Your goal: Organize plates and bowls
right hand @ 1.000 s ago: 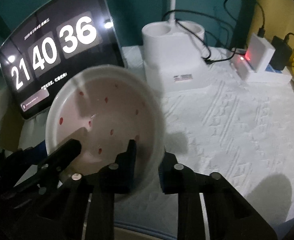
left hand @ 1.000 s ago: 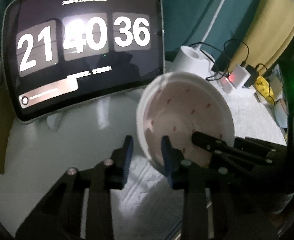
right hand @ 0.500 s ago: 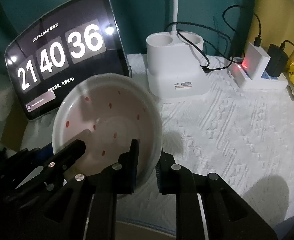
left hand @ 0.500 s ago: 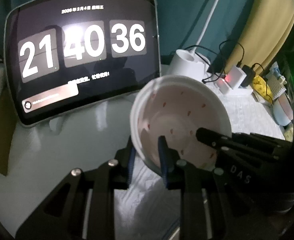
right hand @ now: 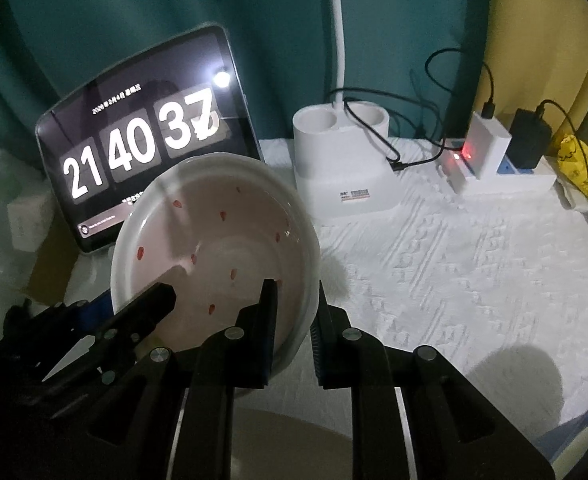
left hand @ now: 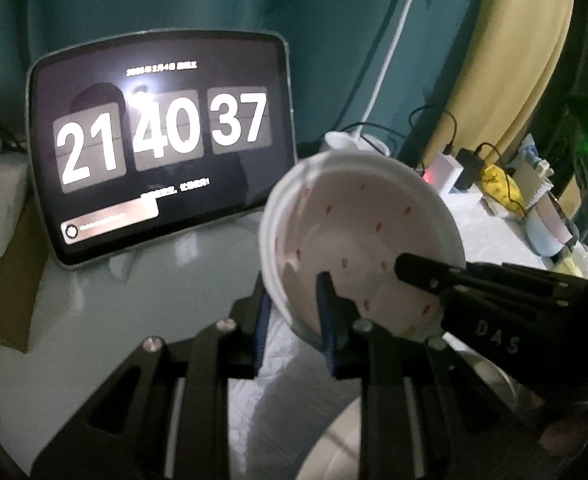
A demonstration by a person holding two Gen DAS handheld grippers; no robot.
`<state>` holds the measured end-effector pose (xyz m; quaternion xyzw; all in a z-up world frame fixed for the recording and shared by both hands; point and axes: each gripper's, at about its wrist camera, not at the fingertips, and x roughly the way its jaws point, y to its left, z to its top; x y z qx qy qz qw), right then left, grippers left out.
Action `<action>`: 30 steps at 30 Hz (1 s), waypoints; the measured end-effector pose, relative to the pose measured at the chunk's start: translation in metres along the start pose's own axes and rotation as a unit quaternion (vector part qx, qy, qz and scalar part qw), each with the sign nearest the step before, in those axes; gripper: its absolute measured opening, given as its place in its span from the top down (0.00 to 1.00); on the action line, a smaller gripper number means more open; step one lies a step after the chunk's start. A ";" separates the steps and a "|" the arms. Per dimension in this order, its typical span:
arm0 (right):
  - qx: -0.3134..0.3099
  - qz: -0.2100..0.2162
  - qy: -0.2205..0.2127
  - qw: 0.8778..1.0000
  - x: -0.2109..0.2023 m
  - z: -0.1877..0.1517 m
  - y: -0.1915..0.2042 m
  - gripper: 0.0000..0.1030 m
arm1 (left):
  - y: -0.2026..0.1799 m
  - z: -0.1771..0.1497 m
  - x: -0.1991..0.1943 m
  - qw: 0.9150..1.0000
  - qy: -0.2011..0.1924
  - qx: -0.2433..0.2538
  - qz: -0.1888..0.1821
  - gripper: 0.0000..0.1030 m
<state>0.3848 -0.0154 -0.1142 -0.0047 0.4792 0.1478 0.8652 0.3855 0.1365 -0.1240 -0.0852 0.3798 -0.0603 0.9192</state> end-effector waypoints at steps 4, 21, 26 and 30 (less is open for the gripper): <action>0.000 0.001 -0.003 1.000 -0.007 -0.002 -0.001 0.84 | -0.005 -0.002 -0.009 1.000 -0.008 0.003 0.000 0.78; 0.004 0.006 -0.032 0.999 -0.055 -0.011 -0.013 0.84 | -0.044 -0.006 -0.050 0.999 -0.035 0.021 0.005 0.78; 0.008 0.008 -0.040 0.999 -0.071 -0.016 -0.022 0.84 | -0.057 -0.009 -0.058 0.999 -0.038 0.027 0.003 0.78; 0.011 0.011 -0.040 0.999 -0.081 -0.020 -0.031 0.84 | -0.067 -0.012 -0.064 0.999 -0.040 0.031 0.002 0.78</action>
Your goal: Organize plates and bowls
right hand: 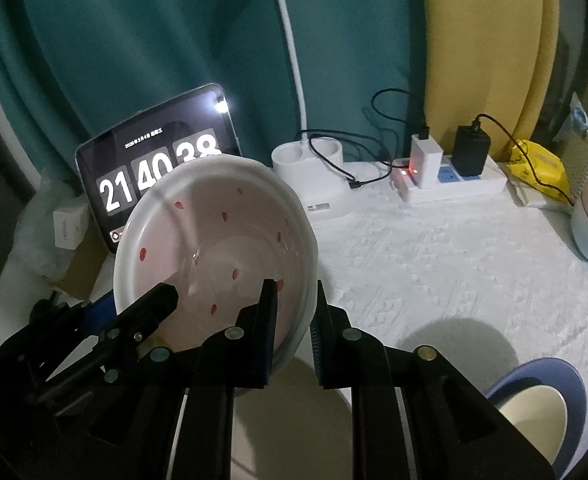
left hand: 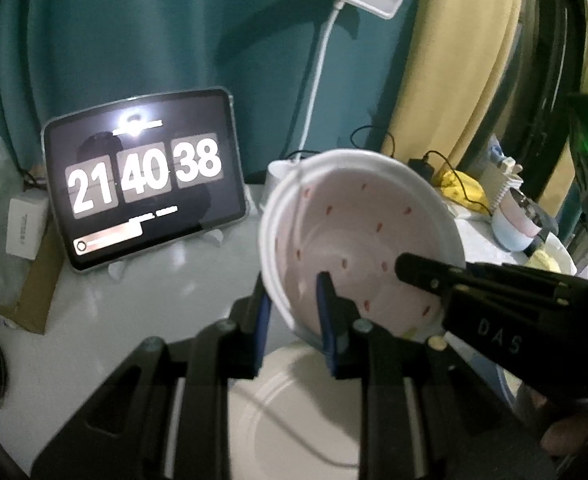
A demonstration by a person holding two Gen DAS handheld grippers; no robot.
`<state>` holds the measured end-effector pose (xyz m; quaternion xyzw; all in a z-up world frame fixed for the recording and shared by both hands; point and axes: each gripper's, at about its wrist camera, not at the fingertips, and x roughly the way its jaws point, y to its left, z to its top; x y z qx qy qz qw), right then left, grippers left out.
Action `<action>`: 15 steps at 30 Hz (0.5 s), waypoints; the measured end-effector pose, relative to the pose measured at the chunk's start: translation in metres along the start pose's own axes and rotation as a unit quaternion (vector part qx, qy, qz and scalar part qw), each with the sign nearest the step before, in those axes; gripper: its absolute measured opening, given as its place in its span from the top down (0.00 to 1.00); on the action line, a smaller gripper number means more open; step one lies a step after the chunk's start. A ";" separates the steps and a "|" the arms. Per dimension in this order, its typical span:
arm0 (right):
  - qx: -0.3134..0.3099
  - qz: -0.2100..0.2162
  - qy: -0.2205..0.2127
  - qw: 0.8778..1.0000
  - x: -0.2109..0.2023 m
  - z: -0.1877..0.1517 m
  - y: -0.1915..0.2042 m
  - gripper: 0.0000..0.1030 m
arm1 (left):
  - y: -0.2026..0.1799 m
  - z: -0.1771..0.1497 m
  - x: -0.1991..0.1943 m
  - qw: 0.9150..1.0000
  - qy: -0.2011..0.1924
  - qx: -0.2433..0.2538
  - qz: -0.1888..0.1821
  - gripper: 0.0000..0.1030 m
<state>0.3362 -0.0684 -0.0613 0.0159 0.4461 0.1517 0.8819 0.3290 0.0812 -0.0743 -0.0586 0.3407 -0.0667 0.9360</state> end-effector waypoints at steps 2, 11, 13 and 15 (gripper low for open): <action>0.002 0.001 -0.002 1.000 -0.006 -0.002 -0.005 0.84 | -0.005 0.000 -0.003 1.000 -0.001 0.000 -0.002 0.78; 0.008 -0.007 -0.013 1.000 -0.029 -0.009 -0.026 0.84 | -0.035 -0.003 -0.013 1.000 -0.007 0.010 -0.009 0.78; 0.009 -0.011 -0.015 1.000 -0.034 -0.011 -0.031 0.84 | -0.042 -0.004 -0.014 1.000 -0.006 0.012 -0.011 0.78; 0.011 -0.013 -0.018 1.000 -0.039 -0.012 -0.037 0.84 | -0.048 -0.005 -0.015 1.000 -0.006 0.014 -0.012 0.78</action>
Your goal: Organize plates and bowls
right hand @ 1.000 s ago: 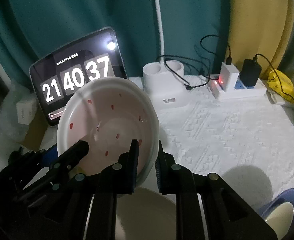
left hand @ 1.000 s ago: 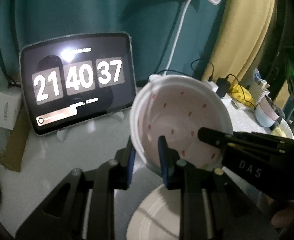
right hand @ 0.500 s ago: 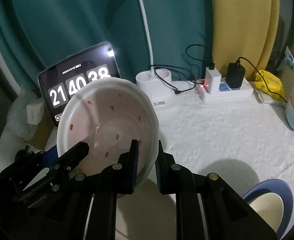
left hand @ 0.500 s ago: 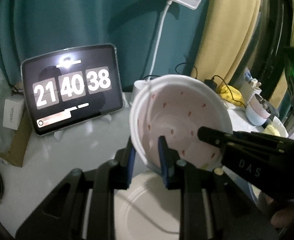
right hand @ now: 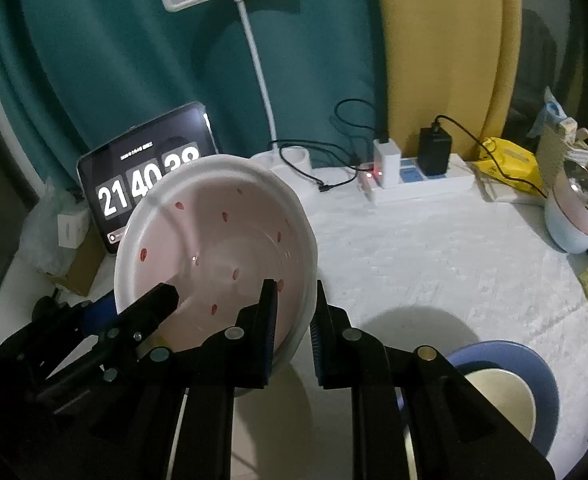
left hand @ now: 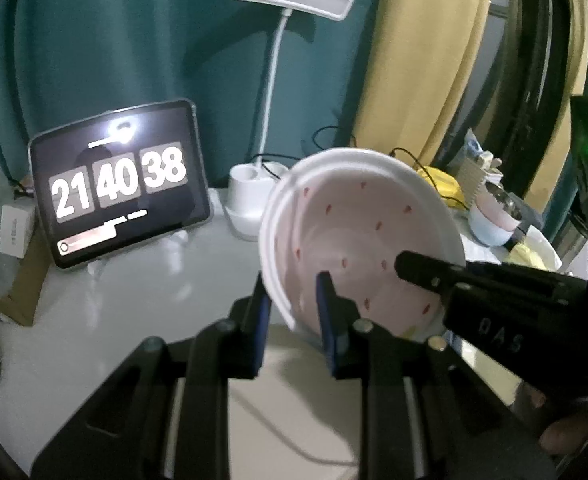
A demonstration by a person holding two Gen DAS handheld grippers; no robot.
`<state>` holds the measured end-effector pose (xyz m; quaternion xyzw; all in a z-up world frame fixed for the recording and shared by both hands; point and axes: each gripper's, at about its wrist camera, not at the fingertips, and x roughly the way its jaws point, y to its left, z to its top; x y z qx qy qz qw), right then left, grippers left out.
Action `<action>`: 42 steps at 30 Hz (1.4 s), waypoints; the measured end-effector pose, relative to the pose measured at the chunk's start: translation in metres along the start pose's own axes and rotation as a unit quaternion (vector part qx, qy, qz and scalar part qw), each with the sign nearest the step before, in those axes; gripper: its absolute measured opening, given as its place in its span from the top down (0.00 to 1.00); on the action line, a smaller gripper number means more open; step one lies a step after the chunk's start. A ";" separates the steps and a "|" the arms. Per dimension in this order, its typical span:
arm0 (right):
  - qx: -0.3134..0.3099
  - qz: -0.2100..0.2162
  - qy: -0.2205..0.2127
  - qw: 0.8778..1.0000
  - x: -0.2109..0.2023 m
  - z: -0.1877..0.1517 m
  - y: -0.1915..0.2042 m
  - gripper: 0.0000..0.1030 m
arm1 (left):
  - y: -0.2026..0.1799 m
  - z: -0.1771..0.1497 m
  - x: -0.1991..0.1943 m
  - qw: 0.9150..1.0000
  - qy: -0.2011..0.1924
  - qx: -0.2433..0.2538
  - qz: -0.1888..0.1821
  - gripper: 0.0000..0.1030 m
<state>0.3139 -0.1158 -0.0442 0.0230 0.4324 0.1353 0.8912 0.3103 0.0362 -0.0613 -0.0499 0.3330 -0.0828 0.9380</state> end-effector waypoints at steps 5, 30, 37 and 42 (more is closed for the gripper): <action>0.007 -0.005 -0.005 1.000 -0.011 -0.004 -0.013 0.84 | -0.019 -0.003 -0.004 1.000 0.001 0.007 -0.004 0.78; 0.056 -0.023 -0.025 0.998 -0.059 -0.035 -0.093 0.84 | -0.108 -0.018 -0.004 0.998 0.018 0.043 -0.031 0.78; 0.069 -0.027 -0.026 0.997 -0.068 -0.044 -0.113 0.84 | -0.130 -0.026 -0.001 0.998 0.025 0.053 -0.039 0.78; 0.077 -0.032 -0.023 0.996 -0.072 -0.052 -0.125 0.84 | -0.141 -0.032 0.002 0.997 0.033 0.057 -0.045 0.78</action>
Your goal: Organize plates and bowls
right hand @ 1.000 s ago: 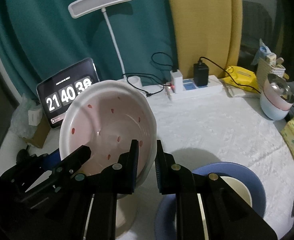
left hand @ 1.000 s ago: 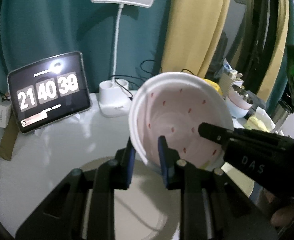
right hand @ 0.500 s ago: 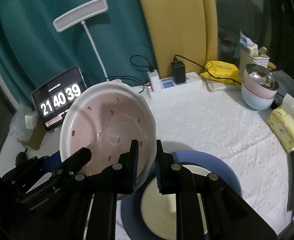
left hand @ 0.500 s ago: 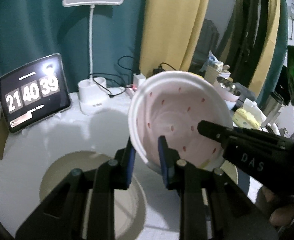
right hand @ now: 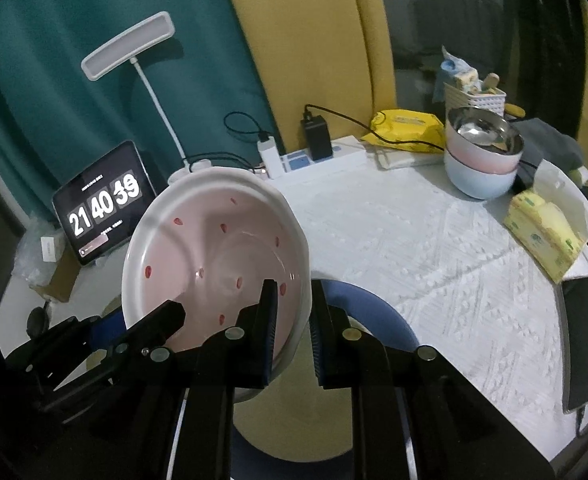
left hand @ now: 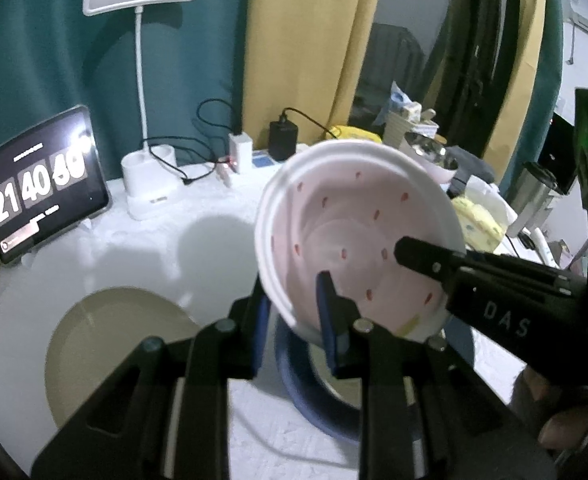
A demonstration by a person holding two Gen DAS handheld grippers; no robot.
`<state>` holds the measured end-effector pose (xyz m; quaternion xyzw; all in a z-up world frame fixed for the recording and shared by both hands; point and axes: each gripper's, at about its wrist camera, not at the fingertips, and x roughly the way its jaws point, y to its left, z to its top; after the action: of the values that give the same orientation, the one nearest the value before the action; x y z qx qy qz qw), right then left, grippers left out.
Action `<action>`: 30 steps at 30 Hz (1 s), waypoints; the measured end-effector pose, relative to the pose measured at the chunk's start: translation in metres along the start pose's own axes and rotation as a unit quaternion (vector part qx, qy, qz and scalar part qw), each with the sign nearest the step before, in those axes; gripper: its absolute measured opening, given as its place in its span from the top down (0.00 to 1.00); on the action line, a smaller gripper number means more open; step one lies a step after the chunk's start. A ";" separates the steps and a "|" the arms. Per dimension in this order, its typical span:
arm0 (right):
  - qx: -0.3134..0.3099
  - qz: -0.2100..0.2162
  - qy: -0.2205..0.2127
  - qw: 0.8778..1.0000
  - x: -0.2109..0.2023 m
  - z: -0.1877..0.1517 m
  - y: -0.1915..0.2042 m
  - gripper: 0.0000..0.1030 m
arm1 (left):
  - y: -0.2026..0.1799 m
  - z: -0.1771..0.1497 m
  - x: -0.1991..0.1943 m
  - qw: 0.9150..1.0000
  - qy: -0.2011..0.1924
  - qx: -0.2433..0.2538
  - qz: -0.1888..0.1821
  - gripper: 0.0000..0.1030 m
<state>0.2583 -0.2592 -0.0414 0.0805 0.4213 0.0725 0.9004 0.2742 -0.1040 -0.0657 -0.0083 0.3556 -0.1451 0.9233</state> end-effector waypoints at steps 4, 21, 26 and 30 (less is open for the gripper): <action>0.005 -0.003 0.003 1.000 -0.002 -0.005 -0.009 0.84 | -0.009 -0.005 0.004 1.000 0.007 0.007 -0.003 0.78; 0.022 -0.015 0.028 0.999 0.002 -0.031 -0.034 0.84 | -0.031 -0.033 0.019 0.999 0.037 0.021 -0.005 0.77; 0.025 -0.017 0.033 0.999 0.001 -0.035 -0.035 0.84 | -0.034 -0.039 0.019 0.999 0.041 0.026 -0.003 0.77; 0.028 -0.019 0.038 0.999 0.002 -0.039 -0.035 0.84 | -0.035 -0.042 0.020 0.999 0.044 0.030 0.000 0.77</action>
<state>0.2320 -0.2900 -0.0747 0.0944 0.4587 0.0464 0.8823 0.2516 -0.1393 -0.1066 0.0257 0.3910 -0.1562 0.9067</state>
